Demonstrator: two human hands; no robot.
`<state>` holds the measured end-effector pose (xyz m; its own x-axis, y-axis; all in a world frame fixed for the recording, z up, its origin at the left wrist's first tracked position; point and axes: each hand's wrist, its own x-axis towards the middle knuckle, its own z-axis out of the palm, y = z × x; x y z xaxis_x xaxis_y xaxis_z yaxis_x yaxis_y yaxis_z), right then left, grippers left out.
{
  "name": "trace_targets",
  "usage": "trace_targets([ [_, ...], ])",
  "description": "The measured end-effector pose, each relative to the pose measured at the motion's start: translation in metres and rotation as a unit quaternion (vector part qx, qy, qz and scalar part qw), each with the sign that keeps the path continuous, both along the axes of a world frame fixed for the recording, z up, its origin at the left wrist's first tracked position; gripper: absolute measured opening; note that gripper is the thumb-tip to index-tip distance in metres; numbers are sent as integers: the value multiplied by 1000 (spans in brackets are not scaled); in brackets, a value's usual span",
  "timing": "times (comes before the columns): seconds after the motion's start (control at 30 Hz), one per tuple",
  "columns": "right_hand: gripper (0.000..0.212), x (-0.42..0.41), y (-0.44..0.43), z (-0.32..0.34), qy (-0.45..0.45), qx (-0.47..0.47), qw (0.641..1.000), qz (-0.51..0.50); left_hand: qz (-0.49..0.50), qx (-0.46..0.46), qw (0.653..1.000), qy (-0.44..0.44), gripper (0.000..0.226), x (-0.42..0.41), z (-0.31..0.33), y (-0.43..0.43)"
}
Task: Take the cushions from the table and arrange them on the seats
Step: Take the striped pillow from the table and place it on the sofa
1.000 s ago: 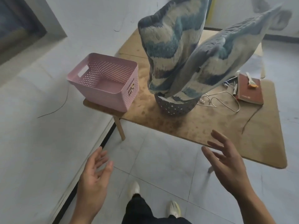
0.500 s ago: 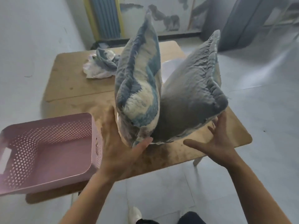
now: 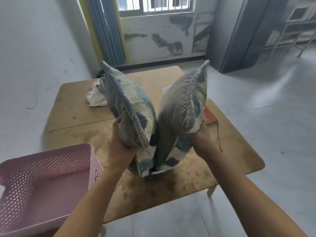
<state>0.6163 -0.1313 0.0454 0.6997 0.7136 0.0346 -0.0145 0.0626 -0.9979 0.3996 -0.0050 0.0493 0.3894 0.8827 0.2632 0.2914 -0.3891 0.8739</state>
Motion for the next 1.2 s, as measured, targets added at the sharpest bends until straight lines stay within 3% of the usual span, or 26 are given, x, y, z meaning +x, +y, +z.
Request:
trace_targets([
  [0.07, 65, 0, 1, 8, 47, 39, 998, -10, 10, 37, 997, 69, 91, -5, -3, 9],
  [0.17, 87, -2, 6, 21, 115, 81, 990, 6, 30, 82, 983, 159, 82, -6, -7, 24],
  [0.23, 76, -1, 7, 23, 115, 79, 990, 18, 45, 92, 978, 182, 83, -7, -11, 30],
  [0.4, 57, 24, -9, 25, 40, 23, 999, 10, 116, 28, 981, 155, 107, -19, -7, 32],
  [0.47, 58, 33, -16, 19, 11, -1, 1000, -4, 208, 90, 967, 118, 110, -22, -2, 15],
  [0.53, 58, 34, -21, 8, -1, -39, 999, -6, 252, 215, 942, 55, 107, -22, 6, -21],
  [0.63, 66, 24, -21, -4, 6, -61, 998, 10, 142, 347, 927, -11, 84, -13, 10, -74],
  [0.73, 61, 8, -12, -6, 9, -70, 997, -28, 85, 392, 916, -3, 80, -2, -3, -89],
  [0.83, 82, 3, -5, -22, -17, -98, 992, -74, 140, 258, 955, -50, 94, 0, -25, -78],
  [0.87, 82, 4, -6, -31, 11, -105, 992, -62, 153, 196, 966, -71, 103, -1, -30, -72],
  [0.93, 60, 5, -12, -50, 116, -117, 986, 1, 194, 106, 972, -77, 125, -5, -33, -67],
  [1.0, 47, 4, -21, -68, 191, -135, 969, 75, 242, 15, 965, -96, 129, -6, -28, -61],
  [1.07, 23, 2, -28, -86, 222, -115, 964, 88, 244, -119, 949, -163, 104, -10, -27, -56],
  [1.13, 23, -2, -28, -91, 274, -89, 955, 70, 203, -296, 910, -207, 76, -10, -35, -49],
  [1.2, 18, -14, -24, -84, 313, -78, 946, 37, 132, -401, 881, -213, 97, -18, -50, -37],
])
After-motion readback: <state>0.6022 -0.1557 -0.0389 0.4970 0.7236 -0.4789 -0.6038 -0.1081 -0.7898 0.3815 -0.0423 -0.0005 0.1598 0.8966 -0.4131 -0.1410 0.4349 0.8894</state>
